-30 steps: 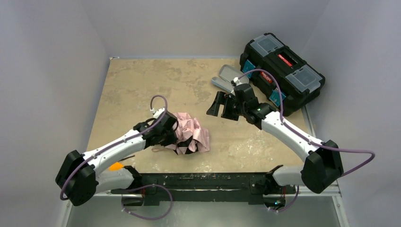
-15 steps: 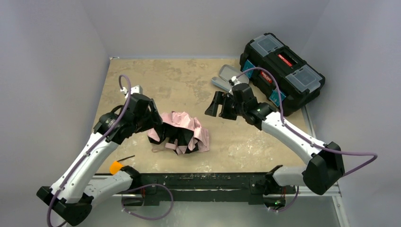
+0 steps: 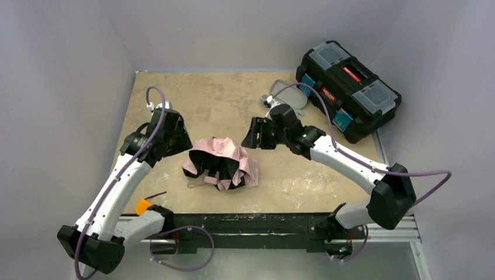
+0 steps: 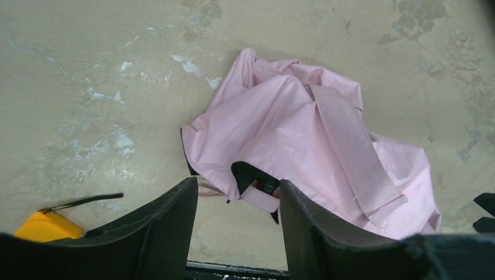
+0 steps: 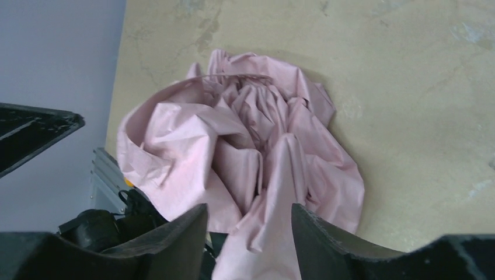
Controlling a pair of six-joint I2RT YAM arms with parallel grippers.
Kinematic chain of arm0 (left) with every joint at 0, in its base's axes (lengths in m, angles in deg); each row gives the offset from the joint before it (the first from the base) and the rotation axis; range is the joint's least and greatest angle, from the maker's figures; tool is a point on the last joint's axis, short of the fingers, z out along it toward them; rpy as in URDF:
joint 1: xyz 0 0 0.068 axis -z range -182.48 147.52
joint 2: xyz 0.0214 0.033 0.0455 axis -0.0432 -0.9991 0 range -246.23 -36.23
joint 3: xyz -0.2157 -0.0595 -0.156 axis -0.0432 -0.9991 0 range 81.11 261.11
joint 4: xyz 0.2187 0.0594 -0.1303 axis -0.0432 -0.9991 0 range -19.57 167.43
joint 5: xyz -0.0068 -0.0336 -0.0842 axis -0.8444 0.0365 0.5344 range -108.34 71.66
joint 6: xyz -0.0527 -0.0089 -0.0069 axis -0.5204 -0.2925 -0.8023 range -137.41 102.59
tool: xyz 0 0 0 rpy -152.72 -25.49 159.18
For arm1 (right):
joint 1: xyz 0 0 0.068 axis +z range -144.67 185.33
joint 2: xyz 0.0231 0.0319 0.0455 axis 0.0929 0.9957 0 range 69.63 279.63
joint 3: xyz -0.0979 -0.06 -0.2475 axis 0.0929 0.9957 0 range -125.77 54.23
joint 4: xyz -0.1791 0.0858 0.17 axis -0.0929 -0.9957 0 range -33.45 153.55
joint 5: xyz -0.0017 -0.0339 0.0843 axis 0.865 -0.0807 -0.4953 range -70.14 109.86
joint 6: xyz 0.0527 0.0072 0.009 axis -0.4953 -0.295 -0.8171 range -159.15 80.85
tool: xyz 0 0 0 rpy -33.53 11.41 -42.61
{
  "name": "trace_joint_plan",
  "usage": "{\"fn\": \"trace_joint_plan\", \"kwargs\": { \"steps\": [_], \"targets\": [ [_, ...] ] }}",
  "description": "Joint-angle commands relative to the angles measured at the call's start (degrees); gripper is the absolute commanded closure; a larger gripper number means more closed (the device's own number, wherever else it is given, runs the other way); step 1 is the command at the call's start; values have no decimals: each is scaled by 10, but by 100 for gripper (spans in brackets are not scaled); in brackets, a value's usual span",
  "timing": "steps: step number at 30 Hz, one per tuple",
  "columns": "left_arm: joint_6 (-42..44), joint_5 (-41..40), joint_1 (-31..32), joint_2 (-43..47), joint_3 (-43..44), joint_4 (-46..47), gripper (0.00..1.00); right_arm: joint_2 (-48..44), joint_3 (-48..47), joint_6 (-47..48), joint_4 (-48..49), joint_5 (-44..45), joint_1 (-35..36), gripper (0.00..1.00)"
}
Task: Put away the umbrella
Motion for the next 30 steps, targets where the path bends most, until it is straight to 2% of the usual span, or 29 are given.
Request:
{"fn": "trace_joint_plan", "kwargs": {
  "steps": [1, 5, 8, 10, 14, 18, 24, 27, 30],
  "targets": [
    [25, 20, -4, -36, 11, 71, 53, 27, -57, 24, 48, -23, 15, 51],
    [9, 23, -5, -68, -36, 111, 63, 57, -42, 3, 33, 11, 25, 63],
    [9, 21, -10, -110, -62, 131, 69, 65, 9, -22, 50, 30, 26, 71],
    [15, 49, -14, -148, -76, 156, 73, 73, 48, -36, 87, 20, 28, 79],
    [18, 120, -15, -226, -104, 212, 81, 109, 118, -64, 173, -18, 35, 84],
    [22, 188, 3, -271, -133, 289, 83, 168, 165, -87, 266, -43, 39, 88],
    [59, 192, 102, -366, -70, 325, 85, 224, 202, -123, 385, -54, 38, 94],
    [71, 206, 131, -397, -35, 328, 85, 237, 208, -131, 445, -64, 39, 96],
    [86, 171, 141, -384, -15, 284, 84, 218, 204, -119, 393, -50, 37, 95]
  ]
}}
